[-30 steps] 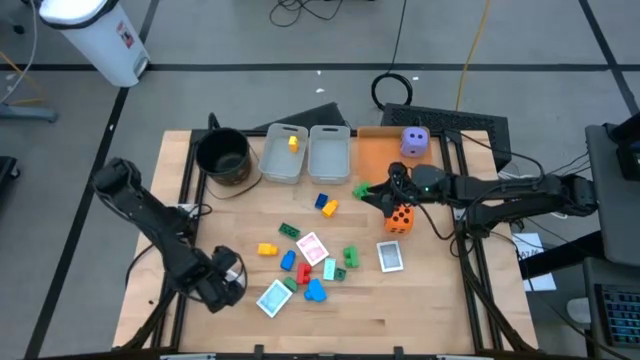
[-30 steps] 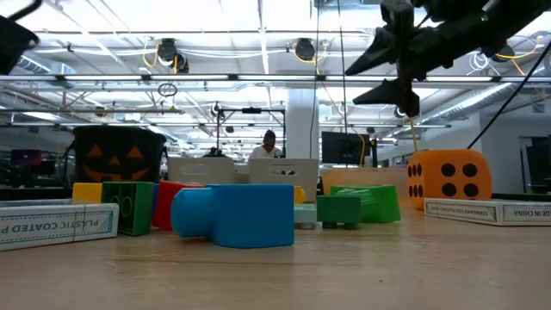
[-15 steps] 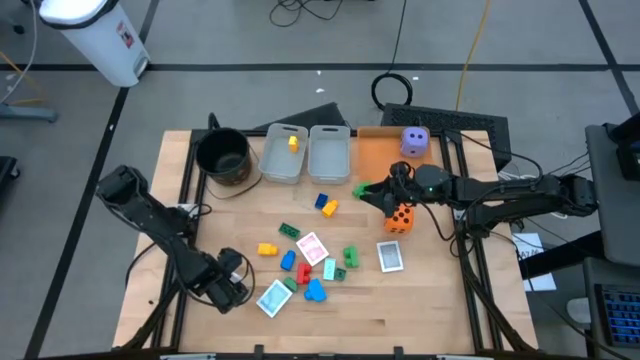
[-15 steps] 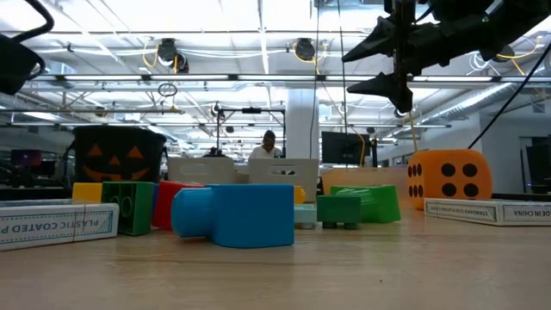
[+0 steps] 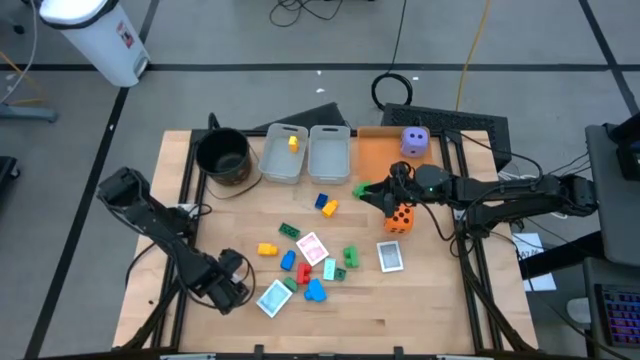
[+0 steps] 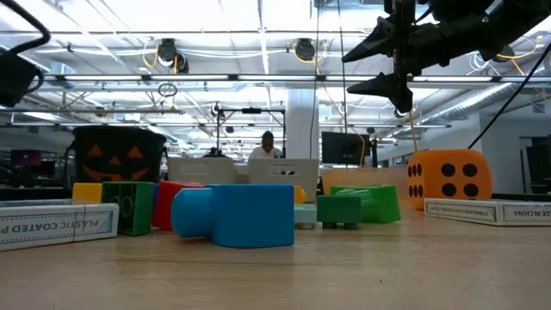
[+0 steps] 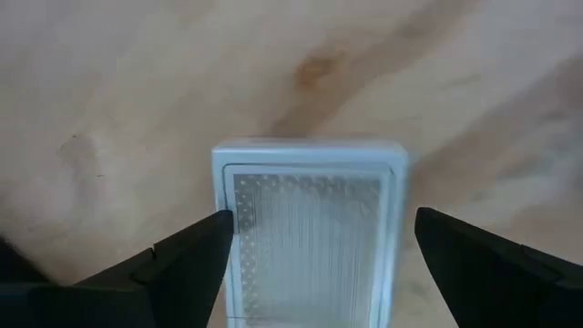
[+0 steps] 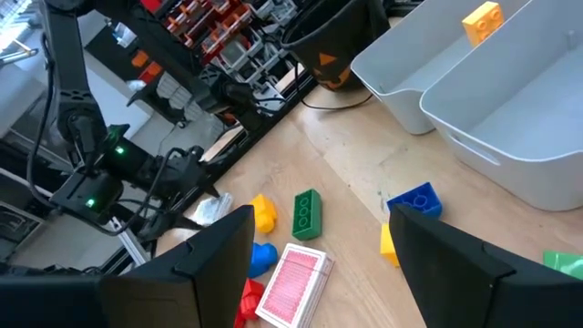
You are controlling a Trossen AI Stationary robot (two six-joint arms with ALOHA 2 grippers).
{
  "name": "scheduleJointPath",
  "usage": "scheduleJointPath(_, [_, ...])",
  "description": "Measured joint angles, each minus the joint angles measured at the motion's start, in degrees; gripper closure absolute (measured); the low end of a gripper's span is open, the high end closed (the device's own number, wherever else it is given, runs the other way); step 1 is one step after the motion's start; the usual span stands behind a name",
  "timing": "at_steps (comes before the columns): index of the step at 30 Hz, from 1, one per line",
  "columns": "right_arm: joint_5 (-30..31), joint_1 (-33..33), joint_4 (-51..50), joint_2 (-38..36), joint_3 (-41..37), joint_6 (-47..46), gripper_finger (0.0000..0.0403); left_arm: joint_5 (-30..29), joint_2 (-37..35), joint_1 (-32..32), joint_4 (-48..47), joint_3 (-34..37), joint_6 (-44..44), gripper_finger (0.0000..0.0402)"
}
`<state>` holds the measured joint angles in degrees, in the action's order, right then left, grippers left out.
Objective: Pick & Place Toys
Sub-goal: Put the brown deck of cards into the right gray bin
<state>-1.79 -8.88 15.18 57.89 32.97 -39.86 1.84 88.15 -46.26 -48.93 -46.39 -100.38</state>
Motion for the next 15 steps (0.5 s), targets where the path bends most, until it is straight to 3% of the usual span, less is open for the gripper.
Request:
scheduleJointPath(3, [-0.5,0.0,0.0,0.0,0.0,0.0,0.0151,1.5,0.5,-0.1,-0.5,1.6,-3.0,0.0054])
scheduleJointPath(11, [-1.5,0.0,-0.4,0.0,0.0,-0.1,0.0151,1.2,0.2,0.0,0.3,2.0,-2.8,0.0058])
scheduleJointPath(15, [-1.4,0.0,-0.4,0.0,0.0,0.0,0.0152,3.8,0.2,0.0,0.5,2.0,-1.0,0.0060])
